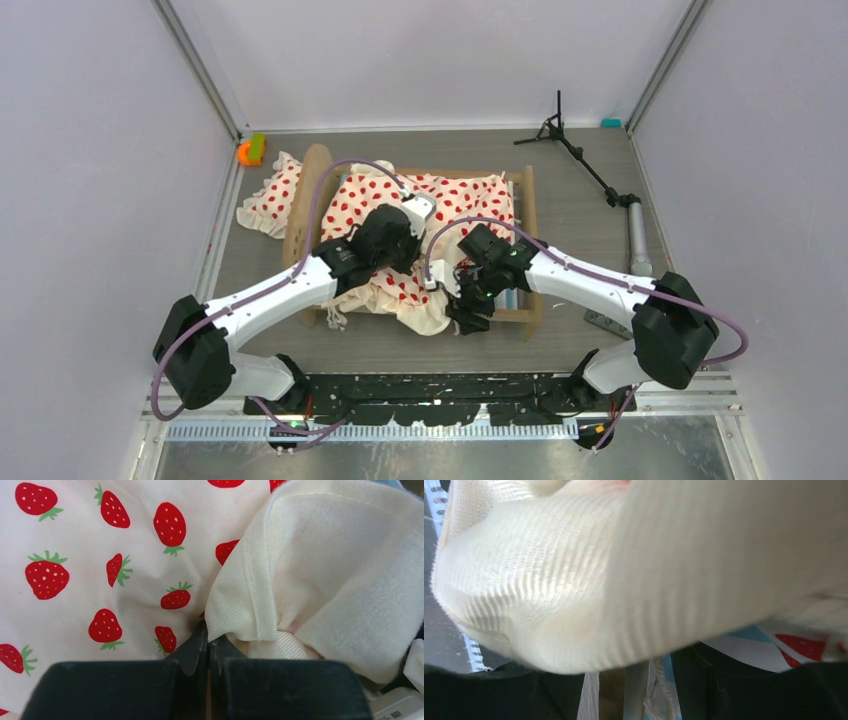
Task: Set up the pet bed
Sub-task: Cross the ropes on the bed frame.
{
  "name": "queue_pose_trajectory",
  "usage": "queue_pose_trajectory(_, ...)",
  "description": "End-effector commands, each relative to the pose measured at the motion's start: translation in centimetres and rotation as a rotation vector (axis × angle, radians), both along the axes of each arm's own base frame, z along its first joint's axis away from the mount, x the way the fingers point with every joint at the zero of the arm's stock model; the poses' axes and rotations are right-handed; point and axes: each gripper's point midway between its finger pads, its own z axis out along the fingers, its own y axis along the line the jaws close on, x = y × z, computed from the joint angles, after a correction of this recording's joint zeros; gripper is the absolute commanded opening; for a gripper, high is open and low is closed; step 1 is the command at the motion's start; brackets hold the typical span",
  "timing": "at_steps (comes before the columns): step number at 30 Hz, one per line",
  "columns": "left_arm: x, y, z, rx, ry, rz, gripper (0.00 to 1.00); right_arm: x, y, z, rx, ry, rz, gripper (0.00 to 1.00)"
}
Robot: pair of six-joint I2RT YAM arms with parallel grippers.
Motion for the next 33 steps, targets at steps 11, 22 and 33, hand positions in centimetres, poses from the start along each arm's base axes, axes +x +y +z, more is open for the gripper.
queue_pose_trajectory(11,-2.9,-0.9,0.6,-0.099,0.084,-0.104,0.00,0.7,-1.0,6.2,0.122,-0.151,-0.165,0.67)
queue_pose_trajectory(22,-7.9,-2.1,3.6,-0.185,0.093,-0.219,0.63,1.6,-3.4,12.4,0.286,-0.268,-0.482,0.75)
queue_pose_trajectory(33,-8.7,4.0,4.2,-0.344,0.086,0.367,0.64,8.6,-13.0,18.0,0.271,-0.439,-1.503,0.86)
